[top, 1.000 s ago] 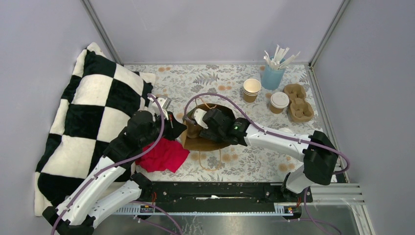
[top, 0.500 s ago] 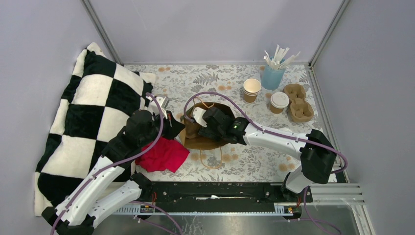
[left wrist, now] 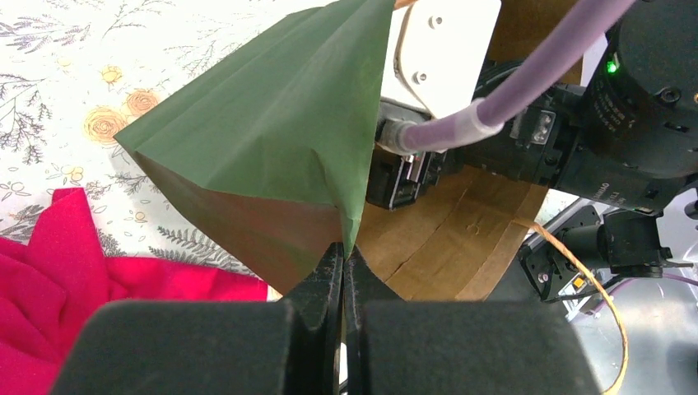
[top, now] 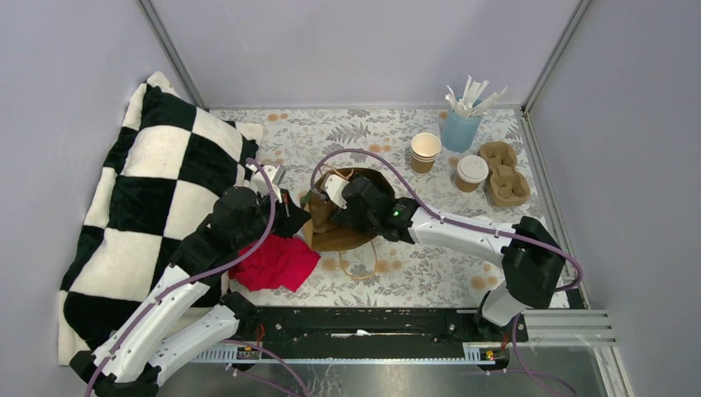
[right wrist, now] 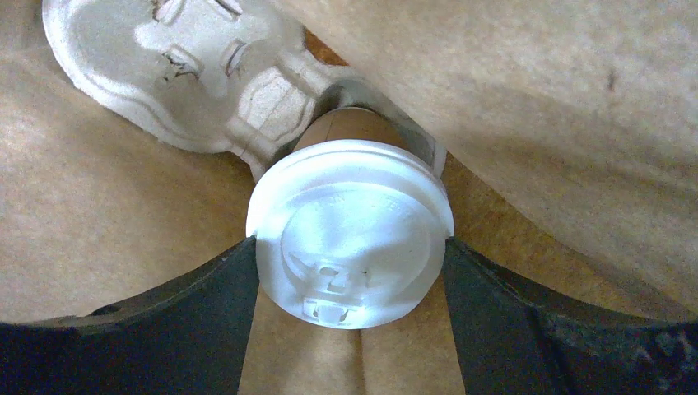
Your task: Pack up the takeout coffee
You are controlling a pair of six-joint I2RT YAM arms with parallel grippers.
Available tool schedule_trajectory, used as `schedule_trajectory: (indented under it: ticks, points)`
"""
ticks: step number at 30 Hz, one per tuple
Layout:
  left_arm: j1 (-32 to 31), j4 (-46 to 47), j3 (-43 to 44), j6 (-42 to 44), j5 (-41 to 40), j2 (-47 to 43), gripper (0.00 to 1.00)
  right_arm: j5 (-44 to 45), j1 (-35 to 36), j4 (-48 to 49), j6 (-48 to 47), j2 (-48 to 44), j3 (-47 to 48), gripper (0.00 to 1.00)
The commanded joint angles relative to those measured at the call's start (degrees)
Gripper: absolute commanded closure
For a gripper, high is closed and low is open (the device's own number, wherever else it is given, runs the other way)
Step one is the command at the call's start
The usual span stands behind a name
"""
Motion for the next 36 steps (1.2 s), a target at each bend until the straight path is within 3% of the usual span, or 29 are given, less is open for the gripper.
schedule_trajectory:
  ticks: [1, 9, 23, 32, 36]
  points:
    - [-0.35, -2.65, 1.43, 0.32, 0.36, -0.13, 1.0, 2.76, -1.55, 6.24, 2.93, 2.03, -0.36, 0.29]
    - [-0.35, -3.34, 2.29, 0.12, -0.98, 0.25, 1.0, 0.02, -2.44, 6.99, 5.36, 4.68, -1.22, 0.28]
    - [-0.35, -3.34, 2.52, -0.46, -1.61, 0.14, 1.0, 2.17, -4.2, 2.25, 20.2, 10.24, 5.19, 0.25]
    - [-0.33, -4.24, 3.32, -0.99, -5.25, 0.89, 1.0, 0.31, -4.04, -0.51, 16.67, 7.15, 6.32, 0.12]
    - [-0.35, -5.53, 5.62, -0.78, -7.95, 3.26, 1.0, 0.72, -3.29, -2.57, 15.25, 4.91, 6.35, 0.01]
